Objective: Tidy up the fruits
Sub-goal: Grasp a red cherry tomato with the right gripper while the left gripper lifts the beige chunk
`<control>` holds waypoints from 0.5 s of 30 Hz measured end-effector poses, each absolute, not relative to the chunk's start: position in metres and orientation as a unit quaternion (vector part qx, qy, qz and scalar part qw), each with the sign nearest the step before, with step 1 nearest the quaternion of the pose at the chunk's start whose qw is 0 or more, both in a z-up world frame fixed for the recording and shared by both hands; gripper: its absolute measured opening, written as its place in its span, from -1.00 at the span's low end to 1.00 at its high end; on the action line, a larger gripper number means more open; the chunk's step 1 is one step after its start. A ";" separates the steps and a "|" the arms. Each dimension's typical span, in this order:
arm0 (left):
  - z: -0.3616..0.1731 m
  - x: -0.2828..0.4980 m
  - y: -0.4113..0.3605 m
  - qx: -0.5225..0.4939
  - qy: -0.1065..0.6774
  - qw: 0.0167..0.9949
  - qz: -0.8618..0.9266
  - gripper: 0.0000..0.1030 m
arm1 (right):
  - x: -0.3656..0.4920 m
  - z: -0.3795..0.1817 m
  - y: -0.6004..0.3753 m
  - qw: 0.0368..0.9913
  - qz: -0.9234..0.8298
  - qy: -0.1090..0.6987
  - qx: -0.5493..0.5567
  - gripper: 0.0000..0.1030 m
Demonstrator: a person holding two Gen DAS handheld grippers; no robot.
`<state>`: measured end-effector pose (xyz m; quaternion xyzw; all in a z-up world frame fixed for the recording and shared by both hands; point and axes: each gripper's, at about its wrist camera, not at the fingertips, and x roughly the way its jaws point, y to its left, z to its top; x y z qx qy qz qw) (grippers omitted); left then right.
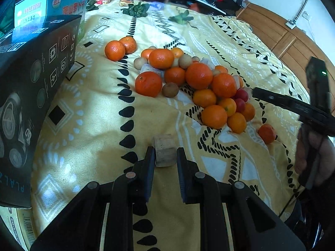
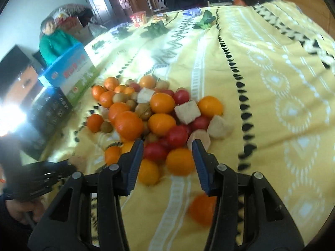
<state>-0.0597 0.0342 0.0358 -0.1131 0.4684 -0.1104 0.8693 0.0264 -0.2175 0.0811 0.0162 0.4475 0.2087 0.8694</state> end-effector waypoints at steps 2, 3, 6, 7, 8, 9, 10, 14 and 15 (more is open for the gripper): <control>0.036 -0.060 0.034 -0.113 0.469 0.869 -0.110 -0.61 | 0.036 0.075 -0.213 0.867 0.206 0.453 0.003 -0.07; 0.036 -0.059 0.034 -0.113 0.469 0.869 -0.110 -0.61 | 0.038 0.073 -0.211 0.866 0.207 0.455 -0.004 -0.07; 0.036 -0.059 0.034 -0.114 0.468 0.869 -0.110 -0.61 | 0.041 0.068 -0.202 0.866 0.203 0.456 -0.036 -0.09; 0.037 -0.059 0.034 -0.114 0.468 0.869 -0.109 -0.61 | 0.042 0.066 -0.200 0.866 0.199 0.457 -0.043 -0.14; 0.037 -0.058 0.034 -0.114 0.468 0.870 -0.109 -0.61 | 0.043 0.065 -0.198 0.866 0.196 0.457 -0.050 -0.18; 0.037 -0.058 0.034 -0.114 0.468 0.870 -0.108 -0.61 | 0.043 0.064 -0.197 0.866 0.194 0.457 -0.054 -0.24; 0.037 -0.058 0.034 -0.114 0.468 0.870 -0.108 -0.61 | 0.043 0.063 -0.197 0.867 0.191 0.456 -0.060 -0.31; 0.038 -0.058 0.033 -0.114 0.467 0.870 -0.107 -0.61 | 0.040 0.062 -0.198 0.868 0.185 0.455 -0.067 -0.45; 0.039 -0.058 0.033 -0.115 0.466 0.871 -0.108 -0.61 | 0.038 0.063 -0.198 0.869 0.186 0.454 -0.066 -0.46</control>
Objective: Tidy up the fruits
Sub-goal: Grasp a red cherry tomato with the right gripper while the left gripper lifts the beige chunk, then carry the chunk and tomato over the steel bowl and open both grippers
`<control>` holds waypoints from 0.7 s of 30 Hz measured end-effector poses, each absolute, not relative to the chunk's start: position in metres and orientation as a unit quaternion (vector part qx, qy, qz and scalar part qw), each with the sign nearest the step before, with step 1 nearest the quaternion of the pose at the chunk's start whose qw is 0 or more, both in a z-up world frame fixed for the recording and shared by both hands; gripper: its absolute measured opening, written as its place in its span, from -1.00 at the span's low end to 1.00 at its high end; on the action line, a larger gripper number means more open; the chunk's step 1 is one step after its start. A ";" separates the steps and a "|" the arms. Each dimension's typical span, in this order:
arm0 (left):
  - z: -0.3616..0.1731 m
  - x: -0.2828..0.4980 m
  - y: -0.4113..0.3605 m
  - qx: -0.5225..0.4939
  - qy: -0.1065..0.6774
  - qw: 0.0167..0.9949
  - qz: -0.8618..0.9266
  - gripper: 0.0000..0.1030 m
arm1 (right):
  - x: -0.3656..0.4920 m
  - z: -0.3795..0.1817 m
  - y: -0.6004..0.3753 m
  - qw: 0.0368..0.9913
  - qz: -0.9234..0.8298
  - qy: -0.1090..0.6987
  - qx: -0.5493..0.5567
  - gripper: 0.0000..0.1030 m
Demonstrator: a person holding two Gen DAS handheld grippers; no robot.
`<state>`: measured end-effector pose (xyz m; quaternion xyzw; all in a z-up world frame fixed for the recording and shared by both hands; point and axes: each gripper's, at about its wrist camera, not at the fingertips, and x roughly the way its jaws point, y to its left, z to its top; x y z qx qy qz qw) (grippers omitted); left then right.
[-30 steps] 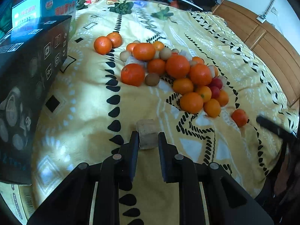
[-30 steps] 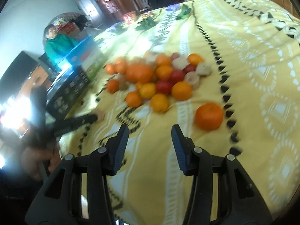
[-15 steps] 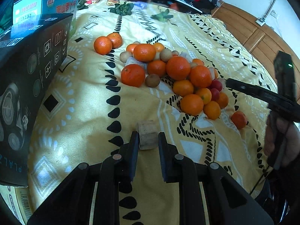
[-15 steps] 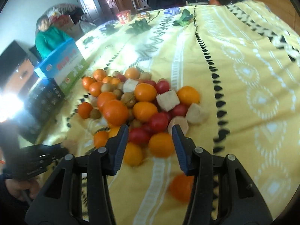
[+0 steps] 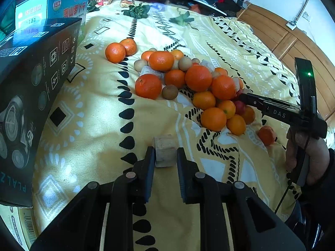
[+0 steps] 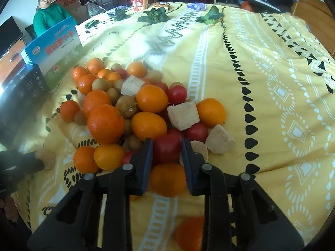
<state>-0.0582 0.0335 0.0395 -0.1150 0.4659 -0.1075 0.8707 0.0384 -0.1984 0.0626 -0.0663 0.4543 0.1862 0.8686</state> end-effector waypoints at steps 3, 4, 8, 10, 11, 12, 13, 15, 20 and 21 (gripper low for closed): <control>0.045 -0.060 0.034 -0.114 0.458 0.874 -0.112 -0.61 | 0.032 0.069 -0.202 0.874 0.190 0.444 -0.055 -0.46; 0.048 -0.061 0.034 -0.115 0.454 0.876 -0.113 -0.61 | 0.029 0.073 -0.204 0.877 0.191 0.439 -0.050 -0.46; 0.072 -0.071 0.038 -0.112 0.419 0.894 -0.113 -0.61 | 0.014 0.097 -0.203 0.887 0.201 0.414 -0.038 -0.46; 0.090 -0.076 0.042 -0.110 0.396 0.905 -0.111 -0.61 | 0.006 0.112 -0.199 0.892 0.208 0.400 -0.034 -0.46; 0.099 -0.079 0.044 -0.108 0.384 0.910 -0.111 -0.61 | 0.003 0.120 -0.196 0.895 0.213 0.391 -0.033 -0.46; 0.110 -0.082 0.046 -0.105 0.371 0.916 -0.109 -0.61 | 0.000 0.128 -0.192 0.897 0.218 0.382 -0.033 -0.46; 0.119 -0.085 0.049 -0.104 0.360 0.921 -0.107 -0.61 | -0.004 0.139 -0.187 0.899 0.226 0.373 -0.033 -0.46; 0.140 -0.092 0.058 -0.105 0.336 0.931 -0.101 -0.61 | -0.008 0.155 -0.177 0.903 0.239 0.357 -0.032 -0.46; 0.186 -0.117 0.100 -0.114 0.281 0.951 -0.062 -0.61 | -0.022 0.201 -0.133 0.904 0.291 0.311 -0.038 -0.46; 0.195 -0.123 0.113 -0.117 0.271 0.954 -0.047 -0.61 | -0.025 0.209 -0.123 0.902 0.304 0.303 -0.039 -0.46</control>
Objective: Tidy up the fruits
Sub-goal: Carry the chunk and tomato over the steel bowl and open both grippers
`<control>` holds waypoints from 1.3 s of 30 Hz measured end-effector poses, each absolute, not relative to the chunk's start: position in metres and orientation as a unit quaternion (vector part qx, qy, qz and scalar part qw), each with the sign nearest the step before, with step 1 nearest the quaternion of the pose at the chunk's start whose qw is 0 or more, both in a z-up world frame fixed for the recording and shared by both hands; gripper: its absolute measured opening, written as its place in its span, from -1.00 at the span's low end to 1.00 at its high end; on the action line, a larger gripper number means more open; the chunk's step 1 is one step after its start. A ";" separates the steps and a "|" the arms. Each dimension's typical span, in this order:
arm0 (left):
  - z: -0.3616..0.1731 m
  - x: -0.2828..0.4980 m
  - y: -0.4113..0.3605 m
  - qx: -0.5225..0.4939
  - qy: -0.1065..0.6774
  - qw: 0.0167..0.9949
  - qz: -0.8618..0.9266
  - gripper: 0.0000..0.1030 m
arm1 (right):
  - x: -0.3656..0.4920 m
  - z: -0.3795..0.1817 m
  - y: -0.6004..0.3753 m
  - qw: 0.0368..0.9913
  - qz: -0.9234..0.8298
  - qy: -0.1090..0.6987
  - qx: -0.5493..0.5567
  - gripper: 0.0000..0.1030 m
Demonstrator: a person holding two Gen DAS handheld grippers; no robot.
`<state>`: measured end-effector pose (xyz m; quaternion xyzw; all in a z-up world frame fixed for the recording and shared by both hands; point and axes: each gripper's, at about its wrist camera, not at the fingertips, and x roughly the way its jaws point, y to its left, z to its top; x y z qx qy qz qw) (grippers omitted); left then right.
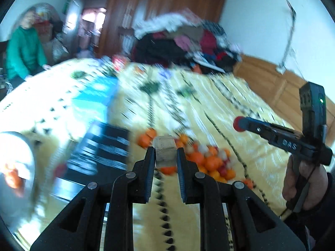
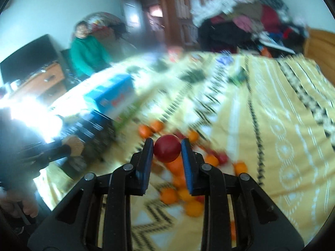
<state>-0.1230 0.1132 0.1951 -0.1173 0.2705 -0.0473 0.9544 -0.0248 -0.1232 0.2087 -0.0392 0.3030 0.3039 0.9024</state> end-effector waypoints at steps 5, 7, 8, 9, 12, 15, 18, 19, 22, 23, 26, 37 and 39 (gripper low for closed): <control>0.228 -0.161 0.191 -0.136 0.227 0.964 0.039 -0.62 | -0.042 0.240 -0.046 0.881 0.379 0.276 -0.058 -0.46; 0.235 -0.178 0.223 -0.146 0.218 0.962 0.076 -0.62 | -0.051 0.249 -0.010 0.869 0.411 0.267 -0.067 -0.46; 0.237 -0.188 0.242 -0.153 0.214 0.960 0.098 -0.62 | -0.055 0.252 0.006 0.863 0.425 0.264 -0.070 -0.46; 0.238 -0.198 0.258 -0.159 0.211 0.958 0.115 -0.62 | -0.059 0.256 0.024 0.856 0.441 0.260 -0.073 -0.46; 0.235 -0.221 0.305 -0.175 0.208 0.948 0.166 -0.62 | -0.074 0.260 0.074 0.834 0.483 0.253 -0.083 -0.46; 0.221 -0.237 0.343 -0.194 0.221 0.933 0.207 -0.62 | -0.085 0.256 0.114 0.812 0.515 0.261 -0.085 -0.46; 0.201 -0.247 0.368 -0.207 0.240 0.921 0.227 -0.62 | -0.098 0.246 0.149 0.792 0.538 0.276 -0.090 -0.46; 0.195 -0.249 0.373 -0.211 0.248 0.917 0.231 -0.62 | -0.102 0.242 0.161 0.784 0.545 0.284 -0.092 -0.46; 0.174 -0.253 0.385 -0.220 0.273 0.907 0.232 -0.62 | -0.116 0.227 0.185 0.767 0.557 0.302 -0.102 -0.46; 0.167 -0.253 0.386 -0.223 0.280 0.905 0.231 -0.62 | -0.119 0.222 0.191 0.760 0.560 0.312 -0.104 -0.46; 0.152 -0.254 0.389 -0.229 0.298 0.898 0.230 -0.62 | -0.124 0.205 0.206 0.748 0.562 0.336 -0.110 -0.46; 0.137 -0.253 0.398 -0.235 0.319 0.888 0.233 -0.63 | -0.130 0.175 0.234 0.728 0.553 0.388 -0.116 -0.46; 0.136 -0.252 0.398 -0.235 0.321 0.888 0.232 -0.63 | -0.131 0.173 0.237 0.726 0.553 0.392 -0.117 -0.46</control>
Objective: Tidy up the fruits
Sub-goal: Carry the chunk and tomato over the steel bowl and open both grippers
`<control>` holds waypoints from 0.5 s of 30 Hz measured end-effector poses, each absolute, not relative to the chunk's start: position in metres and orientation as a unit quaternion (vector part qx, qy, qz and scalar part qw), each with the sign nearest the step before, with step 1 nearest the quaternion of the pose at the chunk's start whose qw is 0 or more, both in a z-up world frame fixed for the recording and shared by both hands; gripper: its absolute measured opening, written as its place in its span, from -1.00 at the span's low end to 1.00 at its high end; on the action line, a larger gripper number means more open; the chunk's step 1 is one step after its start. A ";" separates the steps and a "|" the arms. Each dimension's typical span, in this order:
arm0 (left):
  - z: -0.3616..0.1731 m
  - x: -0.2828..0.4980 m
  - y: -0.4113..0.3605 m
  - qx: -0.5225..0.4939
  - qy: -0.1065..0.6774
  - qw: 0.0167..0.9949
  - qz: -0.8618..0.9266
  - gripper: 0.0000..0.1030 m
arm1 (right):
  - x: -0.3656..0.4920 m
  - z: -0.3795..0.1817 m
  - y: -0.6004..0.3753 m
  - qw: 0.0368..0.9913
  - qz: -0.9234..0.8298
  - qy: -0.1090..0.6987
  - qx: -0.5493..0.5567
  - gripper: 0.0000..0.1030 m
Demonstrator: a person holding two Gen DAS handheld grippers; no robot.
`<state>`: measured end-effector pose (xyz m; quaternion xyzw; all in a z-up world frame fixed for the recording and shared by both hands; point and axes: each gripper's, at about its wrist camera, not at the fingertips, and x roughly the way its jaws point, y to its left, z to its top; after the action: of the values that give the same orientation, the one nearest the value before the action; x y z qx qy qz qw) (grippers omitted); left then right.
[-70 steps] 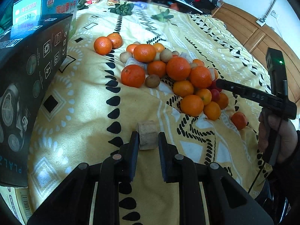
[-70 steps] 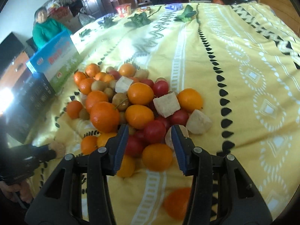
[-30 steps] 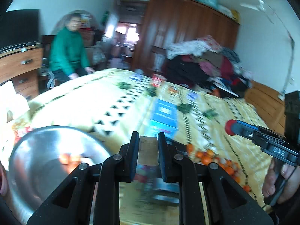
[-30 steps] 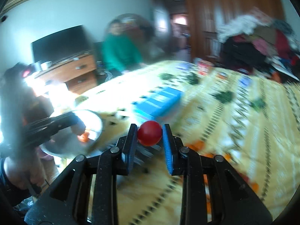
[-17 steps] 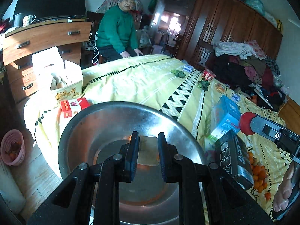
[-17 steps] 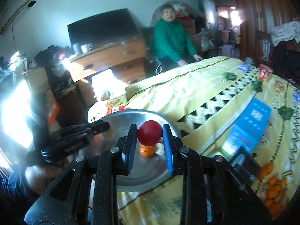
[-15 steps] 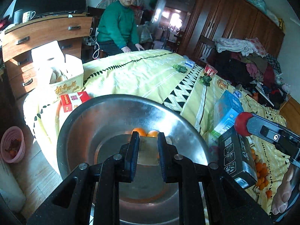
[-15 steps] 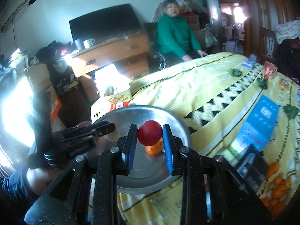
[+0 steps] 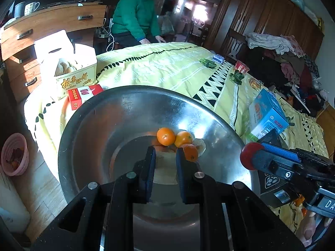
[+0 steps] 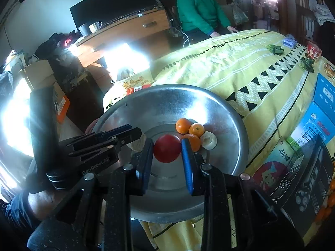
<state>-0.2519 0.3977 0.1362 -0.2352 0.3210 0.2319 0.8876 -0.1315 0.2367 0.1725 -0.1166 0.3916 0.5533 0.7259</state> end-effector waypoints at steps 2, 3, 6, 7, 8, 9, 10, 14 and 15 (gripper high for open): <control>0.134 -0.251 0.398 -0.237 0.323 0.886 0.232 -0.63 | -0.132 0.170 0.238 0.724 0.553 0.395 -0.118 -0.46; 0.134 -0.251 0.398 -0.237 0.325 0.886 0.232 -0.63 | -0.132 0.168 0.239 0.724 0.552 0.397 -0.118 -0.46; 0.130 -0.251 0.399 -0.238 0.329 0.884 0.231 -0.63 | -0.130 0.165 0.240 0.723 0.550 0.402 -0.115 -0.46; 0.129 -0.250 0.400 -0.239 0.331 0.883 0.231 -0.63 | -0.130 0.165 0.241 0.722 0.550 0.404 -0.115 -0.46; 0.128 -0.250 0.400 -0.240 0.332 0.883 0.231 -0.63 | -0.129 0.163 0.242 0.721 0.550 0.406 -0.114 -0.46; 0.126 -0.250 0.401 -0.241 0.334 0.882 0.230 -0.63 | -0.129 0.163 0.243 0.720 0.550 0.407 -0.113 -0.46; 0.126 -0.249 0.401 -0.241 0.335 0.881 0.230 -0.63 | -0.129 0.162 0.243 0.720 0.550 0.408 -0.114 -0.46; 0.123 -0.249 0.401 -0.241 0.340 0.880 0.228 -0.63 | -0.131 0.158 0.246 0.716 0.552 0.412 -0.115 -0.46; 0.122 -0.249 0.401 -0.241 0.341 0.879 0.229 -0.63 | -0.131 0.157 0.247 0.715 0.553 0.413 -0.115 -0.45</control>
<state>-0.2487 0.4010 0.1219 -0.2414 0.3412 0.2293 0.8791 -0.1309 0.2473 0.1574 -0.1150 0.4128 0.5525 0.7149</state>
